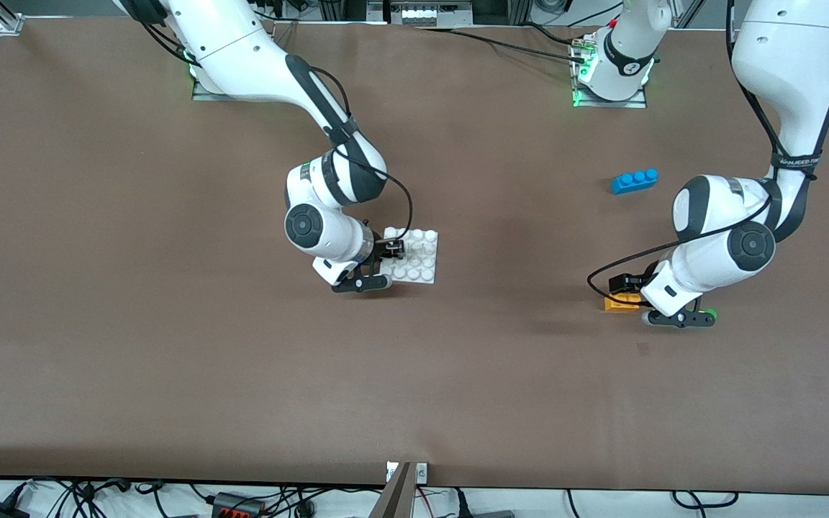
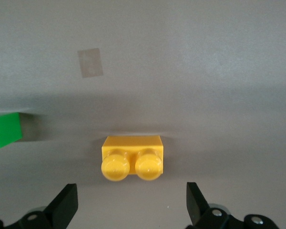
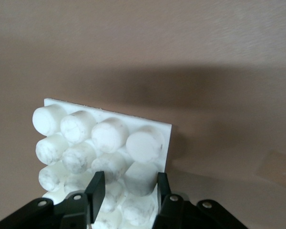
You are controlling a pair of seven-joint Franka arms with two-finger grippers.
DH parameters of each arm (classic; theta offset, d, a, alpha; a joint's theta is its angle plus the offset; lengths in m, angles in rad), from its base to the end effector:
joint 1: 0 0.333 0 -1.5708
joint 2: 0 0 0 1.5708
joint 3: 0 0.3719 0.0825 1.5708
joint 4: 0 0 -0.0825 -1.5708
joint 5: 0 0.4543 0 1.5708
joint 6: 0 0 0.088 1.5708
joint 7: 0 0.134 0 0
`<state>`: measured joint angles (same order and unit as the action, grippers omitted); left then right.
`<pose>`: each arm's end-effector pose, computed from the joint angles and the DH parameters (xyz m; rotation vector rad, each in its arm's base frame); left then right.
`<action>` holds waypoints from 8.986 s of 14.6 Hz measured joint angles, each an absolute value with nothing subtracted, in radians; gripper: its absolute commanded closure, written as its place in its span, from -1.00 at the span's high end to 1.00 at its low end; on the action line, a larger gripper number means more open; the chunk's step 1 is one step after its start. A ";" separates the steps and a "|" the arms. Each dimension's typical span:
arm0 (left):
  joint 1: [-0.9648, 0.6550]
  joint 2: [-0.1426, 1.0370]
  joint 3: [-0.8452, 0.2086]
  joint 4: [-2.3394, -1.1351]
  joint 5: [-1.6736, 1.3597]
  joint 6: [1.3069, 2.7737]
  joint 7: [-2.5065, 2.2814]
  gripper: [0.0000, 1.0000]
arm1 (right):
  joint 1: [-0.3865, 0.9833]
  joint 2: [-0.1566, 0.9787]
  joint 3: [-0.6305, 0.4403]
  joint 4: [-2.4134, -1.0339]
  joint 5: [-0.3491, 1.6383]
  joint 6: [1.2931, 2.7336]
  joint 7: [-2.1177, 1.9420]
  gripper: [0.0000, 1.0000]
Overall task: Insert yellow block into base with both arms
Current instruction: 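Slide the base plate toward table center while the left gripper reaches yellow block, then release the base plate with the right gripper while the left gripper grasps yellow block, then withdraw the right gripper while the left gripper lifts the yellow block, then carry the yellow block with the left gripper over the base plate, then lower and press the yellow block onto the base plate studs, then open the left gripper and lift it away from the base plate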
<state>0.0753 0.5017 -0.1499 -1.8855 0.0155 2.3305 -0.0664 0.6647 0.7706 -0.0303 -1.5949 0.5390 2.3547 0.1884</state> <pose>0.7017 -0.0479 0.2097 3.0828 -0.0043 -0.0851 0.6208 0.4811 0.1441 -2.8085 -0.0955 0.2126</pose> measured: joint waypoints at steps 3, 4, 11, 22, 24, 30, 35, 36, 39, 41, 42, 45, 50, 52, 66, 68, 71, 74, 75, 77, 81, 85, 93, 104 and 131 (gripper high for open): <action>0.075 0.522 -0.150 -1.885 0.062 2.367 -0.069 1.00 | 0.690 0.775 -0.030 -1.590 0.539 2.368 0.189 0.09; 0.075 0.528 -0.150 -1.885 0.069 2.377 -0.070 1.00 | 0.693 0.779 -0.031 -1.583 0.539 2.368 0.189 0.20; 0.073 0.560 -0.151 -1.885 0.074 2.426 -0.070 1.00 | 0.702 0.746 -0.098 -1.516 0.466 2.232 0.188 1.00; 0.070 0.585 -0.151 -1.886 0.074 2.450 -0.071 0.89 | 0.684 0.316 -0.398 -1.503 -0.002 1.690 0.184 1.00; 0.070 0.588 -0.151 -1.886 0.074 2.450 -0.071 0.73 | 0.665 0.249 -0.427 -1.504 -0.008 1.603 0.183 1.00; 0.070 0.590 -0.151 -1.886 0.075 2.453 -0.071 0.37 | 0.565 0.182 -0.449 -1.517 -0.009 1.533 0.061 1.00; 0.070 0.589 -0.151 -1.883 0.076 2.455 -0.071 -0.03 | 0.438 0.183 -0.441 -1.521 0.015 1.534 -0.120 1.00; 0.070 0.587 -0.151 -1.880 0.077 2.455 -0.067 -0.09 | 0.403 0.177 -0.415 -1.521 0.020 1.533 -0.132 1.00; 0.069 0.567 -0.157 -1.861 0.078 2.446 -0.019 -0.18 | 0.336 0.144 -0.353 -1.520 -0.005 1.534 -0.137 1.00; 0.067 0.542 -0.190 -1.809 0.078 2.332 0.001 -0.20 | 0.258 0.114 -0.269 -1.519 -0.031 1.533 -0.137 1.00; 0.065 0.531 -0.220 -1.764 0.078 2.252 0.001 -0.20 | 0.206 0.093 -0.215 -1.522 -0.038 1.522 -0.137 1.00; 0.050 0.512 -0.305 -1.657 0.076 2.114 -0.019 -0.20 | 0.091 0.026 -0.154 -1.564 -0.028 1.500 -0.137 1.00; -0.044 0.551 -0.355 -1.635 0.029 2.103 -0.222 -0.20 | -0.005 0.006 -0.146 -1.588 0.004 1.540 -0.142 1.00; -0.128 0.577 -0.359 -1.630 0.027 2.106 -0.342 -0.17 | -0.015 0.002 -0.119 -1.588 0.005 1.544 -0.143 1.00; -0.444 0.749 -0.349 -1.533 0.044 2.265 -0.702 -0.18 | -0.040 -0.012 -0.038 -1.597 0.005 1.526 -0.134 1.00; -0.451 0.755 -0.347 -1.533 0.075 2.266 -0.713 -0.18 | -0.040 -0.010 -0.038 -1.598 0.005 1.522 -0.134 1.00; -0.467 0.762 -0.342 -1.533 0.113 2.267 -0.746 -0.18 | -0.042 -0.008 -0.038 -1.598 0.005 1.521 -0.134 1.00; -0.471 0.767 -0.339 -1.532 0.115 2.271 -0.751 -0.18 | -0.042 -0.008 -0.038 -1.599 0.005 1.520 -0.134 1.00; -0.471 0.767 -0.339 -1.532 0.115 2.271 -0.752 -0.18 | -0.042 -0.008 -0.038 -1.599 0.005 1.520 -0.134 1.00; -0.472 0.767 -0.338 -1.532 0.116 2.272 -0.754 -0.18 | -0.042 -0.008 -0.037 -1.599 0.005 1.520 -0.134 1.00; -0.473 0.767 -0.338 -1.532 0.116 2.272 -0.755 -0.18 | -0.042 -0.008 -0.034 -1.599 0.005 1.520 -0.134 1.00; -0.474 0.767 -0.336 -1.532 0.116 2.272 -0.756 -0.18 | -0.042 -0.008 -0.033 -1.599 0.005 1.520 -0.134 1.00; -0.475 0.767 -0.336 -1.532 0.116 2.271 -0.778 -0.18 | -0.045 -0.008 -0.027 -1.599 0.005 1.520 -0.134 1.00; -0.475 0.765 -0.336 -1.532 0.116 2.247 -0.800 -0.20 | -0.047 -0.008 -0.027 -1.599 0.005 1.519 -0.134 1.00; -0.397 0.677 -0.331 -1.484 0.092 2.158 -0.763 1.00 | -0.046 -0.007 -0.025 -1.599 0.005 1.518 -0.134 1.00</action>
